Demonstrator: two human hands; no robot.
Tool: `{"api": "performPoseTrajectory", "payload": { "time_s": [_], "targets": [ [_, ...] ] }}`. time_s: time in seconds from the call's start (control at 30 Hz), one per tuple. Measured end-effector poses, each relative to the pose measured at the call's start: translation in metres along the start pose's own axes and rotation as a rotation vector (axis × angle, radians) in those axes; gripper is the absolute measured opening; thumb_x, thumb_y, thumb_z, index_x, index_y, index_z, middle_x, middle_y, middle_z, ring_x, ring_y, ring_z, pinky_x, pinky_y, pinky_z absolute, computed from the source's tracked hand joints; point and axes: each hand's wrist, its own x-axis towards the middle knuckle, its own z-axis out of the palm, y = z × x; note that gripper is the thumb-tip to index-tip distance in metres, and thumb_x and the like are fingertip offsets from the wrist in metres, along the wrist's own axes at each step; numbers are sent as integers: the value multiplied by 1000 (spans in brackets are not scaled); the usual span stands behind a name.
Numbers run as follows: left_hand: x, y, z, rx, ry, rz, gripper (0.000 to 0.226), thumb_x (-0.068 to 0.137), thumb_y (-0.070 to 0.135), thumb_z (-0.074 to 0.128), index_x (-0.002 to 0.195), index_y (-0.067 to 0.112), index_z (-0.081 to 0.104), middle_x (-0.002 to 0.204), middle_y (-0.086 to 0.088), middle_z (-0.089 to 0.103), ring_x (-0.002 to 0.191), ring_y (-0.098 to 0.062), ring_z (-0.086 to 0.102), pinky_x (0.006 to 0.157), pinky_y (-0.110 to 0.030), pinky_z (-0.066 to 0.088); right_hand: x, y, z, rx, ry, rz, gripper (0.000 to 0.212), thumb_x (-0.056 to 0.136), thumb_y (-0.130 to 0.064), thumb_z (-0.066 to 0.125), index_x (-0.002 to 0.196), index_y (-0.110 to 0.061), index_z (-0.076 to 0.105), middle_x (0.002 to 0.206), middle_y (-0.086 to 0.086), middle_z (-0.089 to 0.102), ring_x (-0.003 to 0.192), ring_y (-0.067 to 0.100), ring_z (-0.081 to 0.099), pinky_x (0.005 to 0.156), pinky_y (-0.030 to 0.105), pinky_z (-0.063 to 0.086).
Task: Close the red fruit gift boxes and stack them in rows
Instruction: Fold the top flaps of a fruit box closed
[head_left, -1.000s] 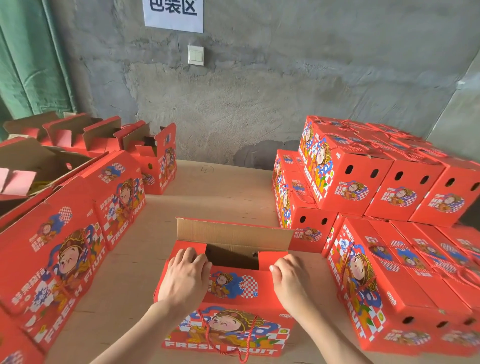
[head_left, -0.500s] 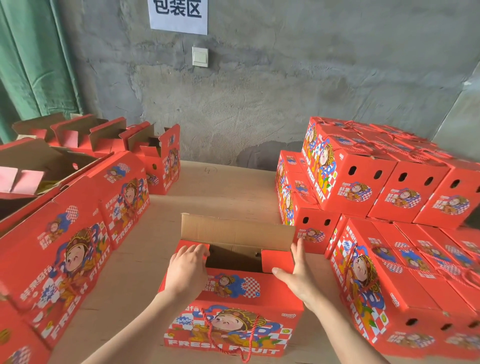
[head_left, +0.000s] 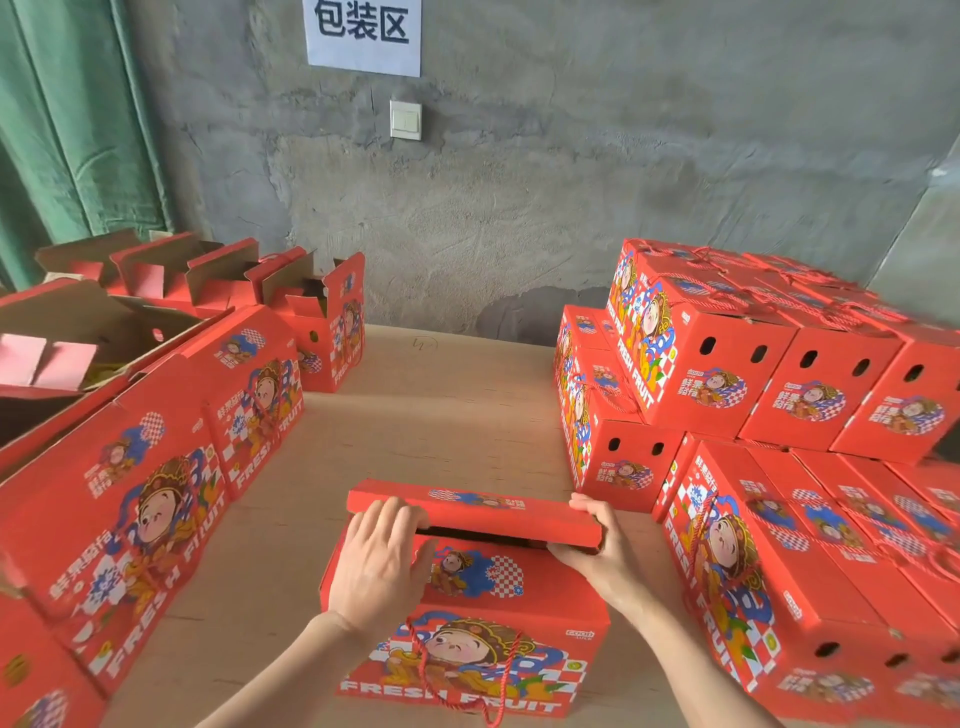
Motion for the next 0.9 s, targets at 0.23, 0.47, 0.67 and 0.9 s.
{"api": "performPoseTrajectory", "payload": {
  "time_s": [0.23, 0.47, 0.67, 0.9],
  "targets": [
    [33, 0, 3, 200, -466, -85, 70, 91, 63, 22, 136, 15, 45, 144, -3, 42, 140, -24, 29, 116, -47, -1, 0, -9, -20, -281, -242, 12, 67, 78, -46, 68, 133, -23, 36, 148, -8, 30, 126, 2, 29, 103, 21, 25],
    [71, -21, 13, 193, -887, 23, 81, 78, 77, 40, 139, 26, 32, 140, 0, 43, 130, -20, 39, 107, -36, 28, 25, -44, -6, -959, -503, -133, 60, 90, -68, 30, 145, -44, 21, 157, -5, 18, 143, 19, 21, 115, 39, 18],
    [75, -32, 17, 187, -921, 84, 100, 61, 88, 19, 142, 28, 26, 134, 1, 45, 125, -21, 41, 104, -37, 33, 26, -36, 0, -1069, -506, -250, 66, 81, -75, 14, 143, -54, 9, 150, 6, 28, 136, 26, 27, 110, 42, 25],
    [72, -33, 20, 253, -908, 186, 107, 59, 83, 1, 148, 27, 16, 134, -5, 41, 124, -24, 38, 106, -36, 32, 27, -33, 2, -1088, -512, -296, 61, 82, -71, 12, 141, -58, 3, 141, 7, 34, 128, 26, 32, 107, 39, 26]
  ]
}}
